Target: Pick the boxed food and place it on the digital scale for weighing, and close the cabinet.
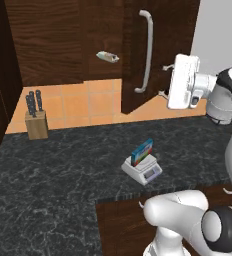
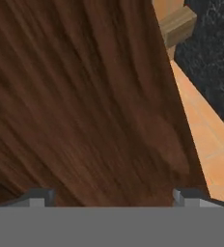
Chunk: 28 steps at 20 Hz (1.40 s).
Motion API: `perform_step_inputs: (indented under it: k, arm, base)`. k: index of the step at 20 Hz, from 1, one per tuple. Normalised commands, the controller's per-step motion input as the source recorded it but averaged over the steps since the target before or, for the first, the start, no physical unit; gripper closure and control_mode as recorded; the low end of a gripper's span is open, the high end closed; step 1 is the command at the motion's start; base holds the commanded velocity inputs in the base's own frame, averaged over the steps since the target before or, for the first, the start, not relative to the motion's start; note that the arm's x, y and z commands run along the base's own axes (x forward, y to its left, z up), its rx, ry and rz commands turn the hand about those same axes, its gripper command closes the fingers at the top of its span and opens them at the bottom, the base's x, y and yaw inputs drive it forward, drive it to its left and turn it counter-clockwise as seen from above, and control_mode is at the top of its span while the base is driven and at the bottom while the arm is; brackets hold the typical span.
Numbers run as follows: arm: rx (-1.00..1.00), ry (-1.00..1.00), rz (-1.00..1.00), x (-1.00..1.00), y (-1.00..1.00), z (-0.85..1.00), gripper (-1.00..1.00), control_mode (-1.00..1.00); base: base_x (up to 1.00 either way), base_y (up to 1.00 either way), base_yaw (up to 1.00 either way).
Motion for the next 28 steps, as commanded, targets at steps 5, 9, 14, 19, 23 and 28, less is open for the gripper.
perform_step_inputs:
  k: [5, 9, 14, 19, 23, 28]
  arm:
    - [-0.09, -0.05, -0.16, 0.45, 0.32, 0.0, -1.0, -1.0]
    - [-0.07, -0.08, -0.14, 0.48, 0.28, 0.0, -1.0, -1.0]
    - [-0.06, -0.14, -0.12, 0.54, 0.32, 0.0, -1.0, -1.0]
    - [-0.04, -0.17, -0.11, 0.43, 0.24, 0.0, -1.0, -1.0]
    - [-0.03, -0.18, -0.1, 0.46, 0.24, 0.0, -1.0, -1.0]
    - [-0.01, -0.14, -0.1, 0.46, 0.14, 0.0, -1.0, -1.0]
  base:
    - [0.0, 0.0, 0.0]
    - [0.0, 0.0, 0.0]
    - [0.0, 0.0, 0.0]
    - [0.0, 0.0, 0.0]
    - [0.0, 0.0, 0.0]
    - [0.0, 0.0, 0.0]
